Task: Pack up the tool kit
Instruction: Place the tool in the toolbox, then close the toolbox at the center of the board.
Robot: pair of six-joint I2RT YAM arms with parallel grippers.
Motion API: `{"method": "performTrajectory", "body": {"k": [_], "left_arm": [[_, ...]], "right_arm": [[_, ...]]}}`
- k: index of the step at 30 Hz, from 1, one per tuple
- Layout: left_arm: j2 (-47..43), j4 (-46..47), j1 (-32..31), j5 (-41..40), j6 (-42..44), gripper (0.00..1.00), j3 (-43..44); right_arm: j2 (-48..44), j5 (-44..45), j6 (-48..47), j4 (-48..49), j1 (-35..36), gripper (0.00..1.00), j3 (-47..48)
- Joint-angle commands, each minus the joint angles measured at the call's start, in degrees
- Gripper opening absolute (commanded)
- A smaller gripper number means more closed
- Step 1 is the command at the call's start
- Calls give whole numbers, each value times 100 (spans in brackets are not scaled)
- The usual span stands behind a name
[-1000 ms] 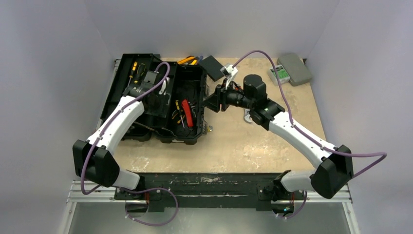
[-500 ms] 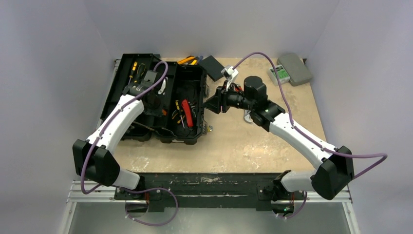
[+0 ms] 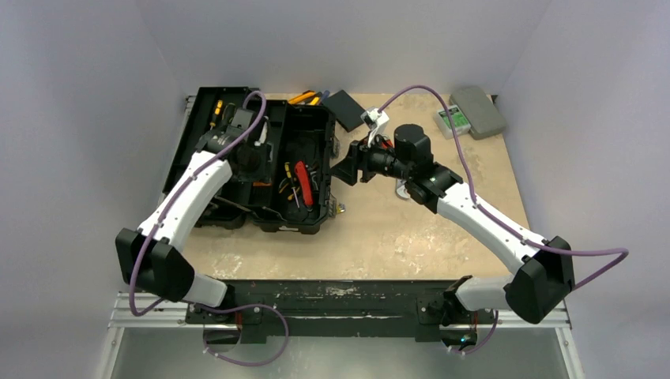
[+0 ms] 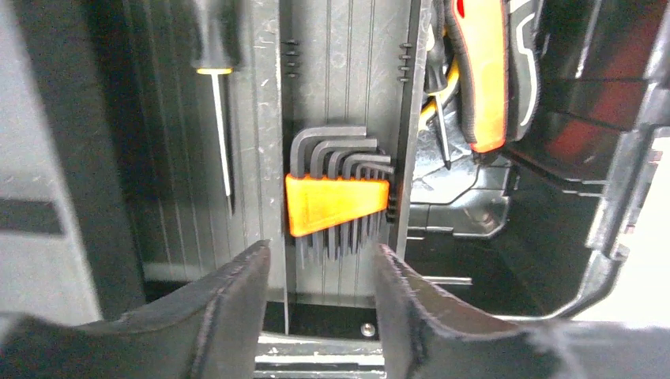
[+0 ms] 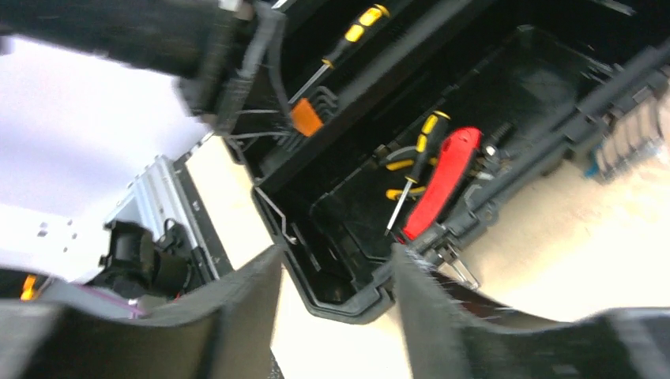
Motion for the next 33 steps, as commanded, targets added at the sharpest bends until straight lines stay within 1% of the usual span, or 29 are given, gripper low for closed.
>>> {"method": "performTrajectory", "body": {"k": [1, 3, 6, 7, 8, 9, 10, 13, 16, 18, 21, 25, 29, 33], "left_arm": [[-1034, 109, 5, -154, -112, 53, 232], [-1366, 64, 6, -110, -82, 56, 287], [-1829, -13, 3, -178, -66, 67, 287], [-1963, -55, 2, -328, -104, 73, 262], [-2084, -130, 9, -540, -180, 81, 233], [-2198, -174, 29, -766, -250, 87, 178], [-2322, -171, 68, -932, -271, 89, 118], [-2699, -2, 358, -1043, -357, 94, -158], [-3029, 293, 732, -865, -422, 97, -476], [-3235, 481, 875, -680, -462, 98, -676], [-3502, 718, 890, -462, -371, 99, -955], [-3727, 858, 890, -41, -107, 99, -1097], [-3841, 835, 890, 97, 96, 99, -1136], [-3898, 734, 890, 58, 199, 100, -1162]], "right_arm": [[-23, 1259, 431, -637, -25, 62, 247], [79, 1953, 740, -979, -18, 73, 286], [209, 2414, 1184, -939, 9, 87, 113], [289, 2562, 1248, -959, 50, 91, 113], [392, 2751, 1259, -1019, 125, 93, 175], [506, 3078, 1245, -1129, 273, 94, 285], [646, 3340, 1230, -1248, 361, 96, 385], [1050, 3538, 1294, -1347, 408, 96, 600], [1406, 3528, 1446, -1349, 406, 95, 818], [1659, 3489, 1474, -1350, 414, 95, 997], [1912, 3504, 1523, -1457, 419, 95, 1284], [2082, 3534, 1541, -1505, 419, 95, 1488], [2226, 3604, 1629, -1556, 412, 95, 1653], [2535, 3559, 1729, -1743, 419, 93, 2015]]}}
